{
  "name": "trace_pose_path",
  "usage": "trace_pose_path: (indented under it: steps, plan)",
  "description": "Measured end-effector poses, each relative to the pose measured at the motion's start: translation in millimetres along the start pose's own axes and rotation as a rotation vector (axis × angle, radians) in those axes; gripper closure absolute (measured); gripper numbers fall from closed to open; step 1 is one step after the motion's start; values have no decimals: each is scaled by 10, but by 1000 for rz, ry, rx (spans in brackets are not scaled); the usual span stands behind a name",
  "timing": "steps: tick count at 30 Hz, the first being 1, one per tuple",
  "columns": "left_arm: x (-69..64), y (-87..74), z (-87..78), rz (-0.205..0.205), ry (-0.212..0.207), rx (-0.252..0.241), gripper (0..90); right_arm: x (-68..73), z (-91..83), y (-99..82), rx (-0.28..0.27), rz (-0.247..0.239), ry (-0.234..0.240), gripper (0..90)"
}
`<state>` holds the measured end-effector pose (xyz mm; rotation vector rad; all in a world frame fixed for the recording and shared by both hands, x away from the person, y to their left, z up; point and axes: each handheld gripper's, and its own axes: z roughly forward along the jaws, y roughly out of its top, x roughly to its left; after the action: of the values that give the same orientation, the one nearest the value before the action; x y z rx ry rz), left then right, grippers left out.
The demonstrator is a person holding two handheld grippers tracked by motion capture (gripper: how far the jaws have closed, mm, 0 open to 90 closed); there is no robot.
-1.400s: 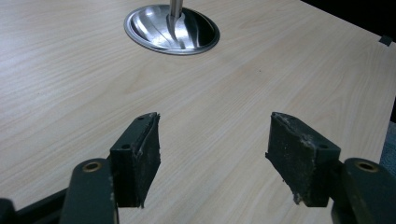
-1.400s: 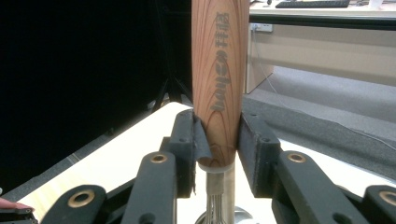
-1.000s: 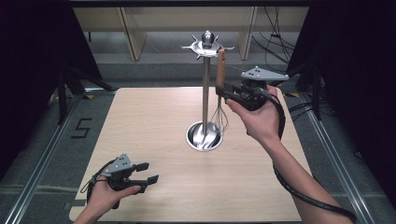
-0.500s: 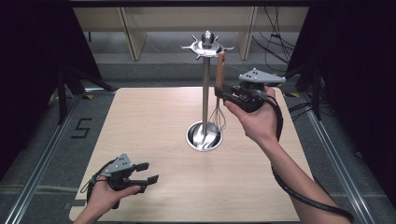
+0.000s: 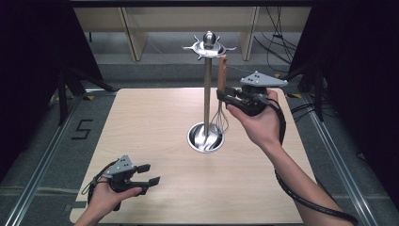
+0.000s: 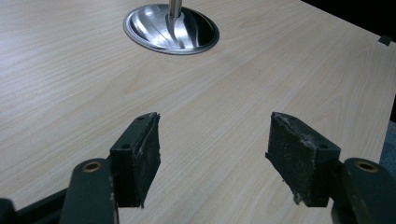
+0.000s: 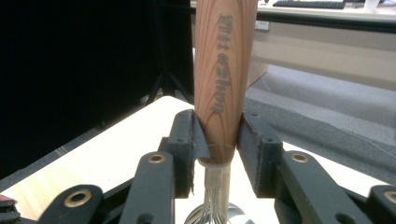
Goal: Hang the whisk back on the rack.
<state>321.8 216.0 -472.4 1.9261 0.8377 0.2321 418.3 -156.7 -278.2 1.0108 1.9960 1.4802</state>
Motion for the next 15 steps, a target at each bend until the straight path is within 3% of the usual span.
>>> trace_pose_path:
  steps: [5,6,7,11,15]
  plan:
    - [0,-1,-1,-1,1,0,335,12,-43,-5,-33,-19,-10,593]
    - [0,-2,-1,-1,2,0,335,4,-50,-4,-47,-50,-14,572]
    - [0,-3,1,-2,1,0,334,22,-78,-9,-38,-43,-13,554]
    - [-4,-6,8,-6,5,-2,335,-10,-127,-30,-61,-108,-32,506]
    - [-4,-9,10,-6,7,1,335,-49,-199,-69,-60,-130,-40,484]
